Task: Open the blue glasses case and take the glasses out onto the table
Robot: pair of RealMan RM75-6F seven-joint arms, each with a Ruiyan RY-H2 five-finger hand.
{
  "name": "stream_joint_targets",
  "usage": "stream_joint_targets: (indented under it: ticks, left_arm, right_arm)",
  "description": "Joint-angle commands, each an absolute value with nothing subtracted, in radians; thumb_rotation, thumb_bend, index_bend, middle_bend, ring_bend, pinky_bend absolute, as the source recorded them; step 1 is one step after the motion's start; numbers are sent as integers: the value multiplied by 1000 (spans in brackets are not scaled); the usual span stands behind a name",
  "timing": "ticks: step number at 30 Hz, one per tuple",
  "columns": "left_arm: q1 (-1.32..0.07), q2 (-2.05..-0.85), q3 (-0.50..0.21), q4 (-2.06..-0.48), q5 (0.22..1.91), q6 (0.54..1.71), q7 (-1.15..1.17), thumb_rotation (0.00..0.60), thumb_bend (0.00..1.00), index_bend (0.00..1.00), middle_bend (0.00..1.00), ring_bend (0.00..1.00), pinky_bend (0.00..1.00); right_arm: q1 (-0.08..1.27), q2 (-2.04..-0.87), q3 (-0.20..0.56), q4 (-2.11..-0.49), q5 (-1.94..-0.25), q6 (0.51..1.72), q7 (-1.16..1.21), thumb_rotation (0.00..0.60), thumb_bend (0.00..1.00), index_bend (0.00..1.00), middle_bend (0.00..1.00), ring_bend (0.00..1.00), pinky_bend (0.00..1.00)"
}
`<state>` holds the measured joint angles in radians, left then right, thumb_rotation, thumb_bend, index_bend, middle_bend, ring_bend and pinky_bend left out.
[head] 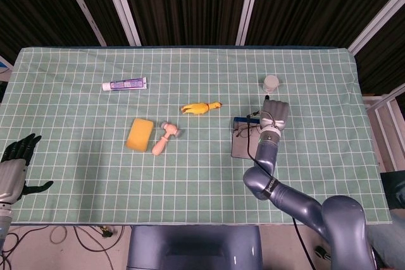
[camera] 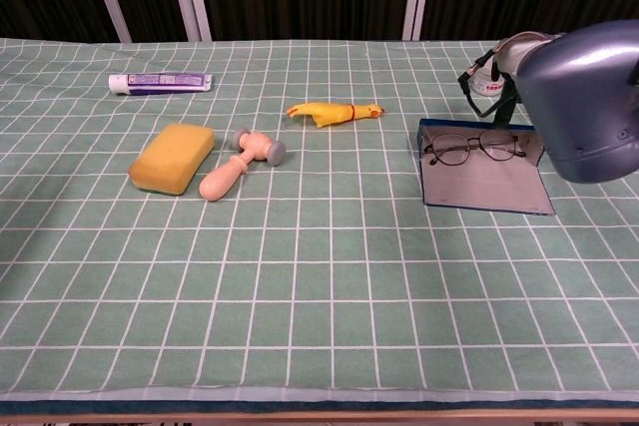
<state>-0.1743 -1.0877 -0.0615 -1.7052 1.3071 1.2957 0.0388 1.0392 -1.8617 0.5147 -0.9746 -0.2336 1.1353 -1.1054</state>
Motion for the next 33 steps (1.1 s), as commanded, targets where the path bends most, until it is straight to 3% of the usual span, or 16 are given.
stream_joint_targets:
  ticks: [1,9,20,33]
  left_arm:
    - [-175,-1088,-61,-1706,1308,1294,41,600,0,0,0,0,0]
    - [-173,-1090,-61,-1705,1304,1296,45,600,0,0,0,0,0]
    - [-177,-1093,-64,-1704,1287,1288,56,600,0,0,0,0,0]
    - [-179,-1094,-67,-1709,1272,1281,68,600,0,0,0,0,0]
  right_arm:
    - [1031,-1827,562,-1057,-185,1143,-1105,600,342,331,952,1000,1000]
    - [1029,-1795,616,-1109,-64,1141,-1141,600,371,387,952,1000,1000]
    - [1038,-1817,605,-1047,-50,1103,-1118,600,462,402,952,1000,1000]
    - [1049,-1829,603,-1010,-13,1087,-1132,600,471,404,952,1000,1000]
